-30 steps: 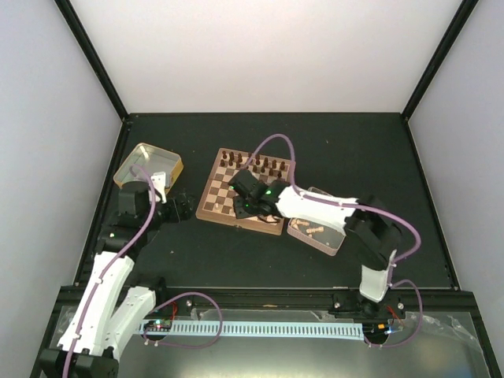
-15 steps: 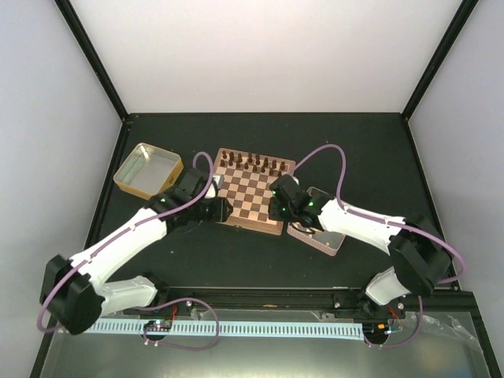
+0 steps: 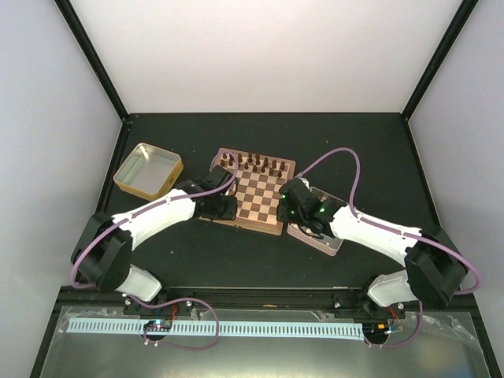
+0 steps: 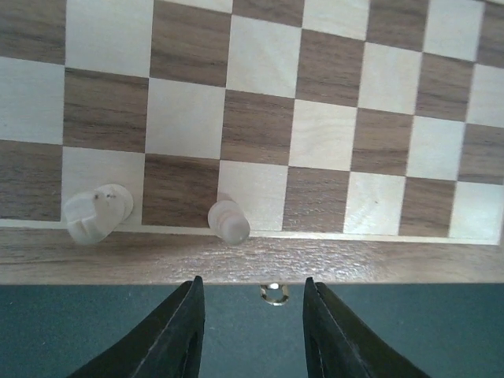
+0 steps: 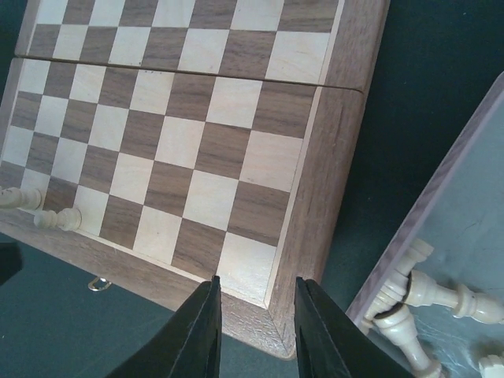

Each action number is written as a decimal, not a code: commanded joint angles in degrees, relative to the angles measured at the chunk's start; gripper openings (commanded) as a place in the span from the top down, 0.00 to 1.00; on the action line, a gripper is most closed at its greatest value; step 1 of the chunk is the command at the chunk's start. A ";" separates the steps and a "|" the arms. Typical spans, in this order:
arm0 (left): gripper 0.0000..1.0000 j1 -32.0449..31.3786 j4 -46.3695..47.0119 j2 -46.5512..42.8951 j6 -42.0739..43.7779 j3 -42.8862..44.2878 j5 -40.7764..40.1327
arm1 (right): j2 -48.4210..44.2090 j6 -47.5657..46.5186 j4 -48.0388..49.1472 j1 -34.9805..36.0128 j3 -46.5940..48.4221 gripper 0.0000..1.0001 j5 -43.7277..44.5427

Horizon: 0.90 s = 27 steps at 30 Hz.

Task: Set up the chess pieces on the board
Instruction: Pick up the chess piece from the chessboard.

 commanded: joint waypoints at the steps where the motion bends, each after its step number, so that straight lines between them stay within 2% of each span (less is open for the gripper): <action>1: 0.65 -0.37 -0.04 3.49 -0.31 3.43 -1.64 | -2.89 0.62 0.51 -0.34 -1.15 0.74 3.22; 14: 0.72 -0.30 1.82 9.82 1.14 5.37 -3.35 | -5.24 0.37 -1.15 -0.42 -1.97 0.75 5.44; 22: 0.90 -0.26 1.82 9.39 3.00 6.81 -4.95 | -6.33 0.46 -2.07 -0.46 -1.88 0.75 6.45; 27: 0.91 0.20 0.28 7.99 5.16 9.34 -6.77 | -7.52 0.52 -2.84 -0.45 -1.98 0.75 7.25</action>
